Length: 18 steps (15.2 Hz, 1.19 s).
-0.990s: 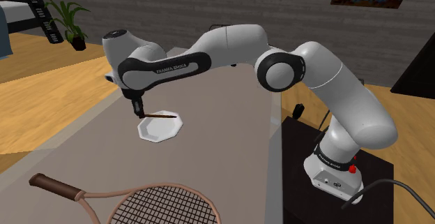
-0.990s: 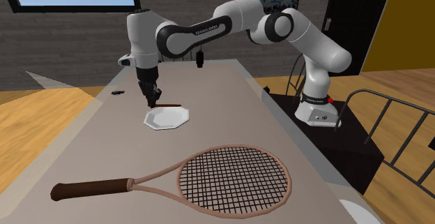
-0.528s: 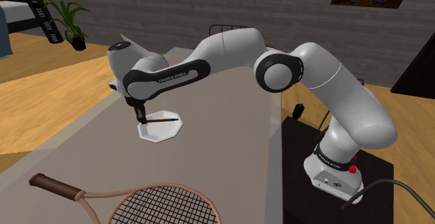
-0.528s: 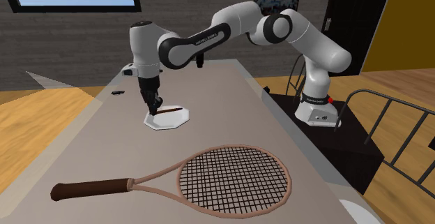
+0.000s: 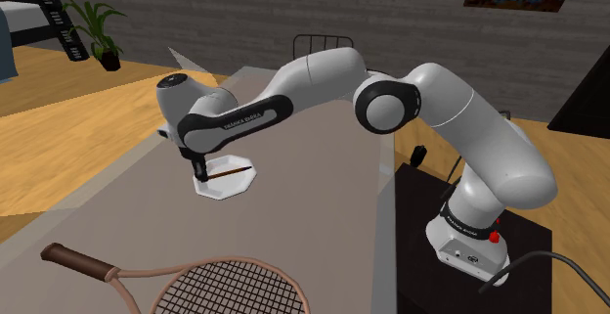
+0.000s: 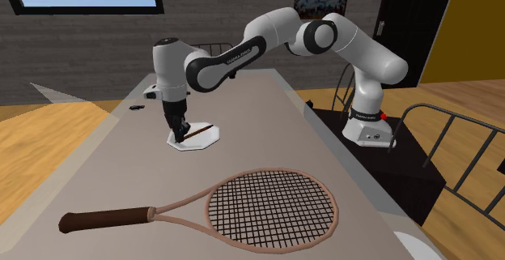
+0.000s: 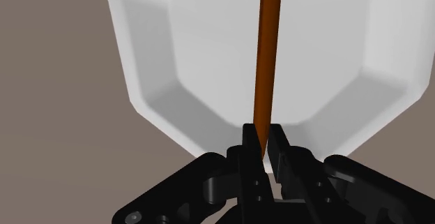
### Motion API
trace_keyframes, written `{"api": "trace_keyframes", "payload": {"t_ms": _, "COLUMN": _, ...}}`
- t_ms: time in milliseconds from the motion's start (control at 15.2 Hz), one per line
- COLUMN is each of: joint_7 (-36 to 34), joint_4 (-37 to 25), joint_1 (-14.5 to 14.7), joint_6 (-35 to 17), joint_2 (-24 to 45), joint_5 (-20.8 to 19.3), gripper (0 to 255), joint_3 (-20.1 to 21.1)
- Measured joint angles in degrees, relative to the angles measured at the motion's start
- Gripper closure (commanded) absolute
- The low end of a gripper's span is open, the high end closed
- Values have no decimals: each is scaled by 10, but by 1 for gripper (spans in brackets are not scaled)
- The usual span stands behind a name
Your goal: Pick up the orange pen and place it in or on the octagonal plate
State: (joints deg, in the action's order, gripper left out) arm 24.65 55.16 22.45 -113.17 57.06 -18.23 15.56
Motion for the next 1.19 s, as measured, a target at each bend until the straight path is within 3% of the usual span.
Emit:
{"api": "trace_keyframes", "payload": {"t_ms": 330, "joint_7": 0, "joint_4": 1, "joint_1": 0, "joint_6": -2, "joint_2": 1, "joint_5": 0, "gripper": 255, "joint_3": 0}}
{"api": "trace_keyframes", "payload": {"t_ms": 396, "joint_7": 0, "joint_4": 1, "joint_1": 0, "joint_6": -2, "joint_2": 1, "joint_5": 0, "gripper": 0, "joint_3": 0}}
{"api": "trace_keyframes", "payload": {"t_ms": 792, "joint_7": 0, "joint_4": 1, "joint_1": 0, "joint_6": -2, "joint_2": 1, "joint_5": 0, "gripper": 0, "joint_3": 0}}
{"api": "trace_keyframes", "payload": {"t_ms": 1188, "joint_7": 3, "joint_4": -14, "joint_1": 2, "joint_6": 42, "joint_2": -30, "joint_5": 5, "gripper": 0, "joint_3": 5}}
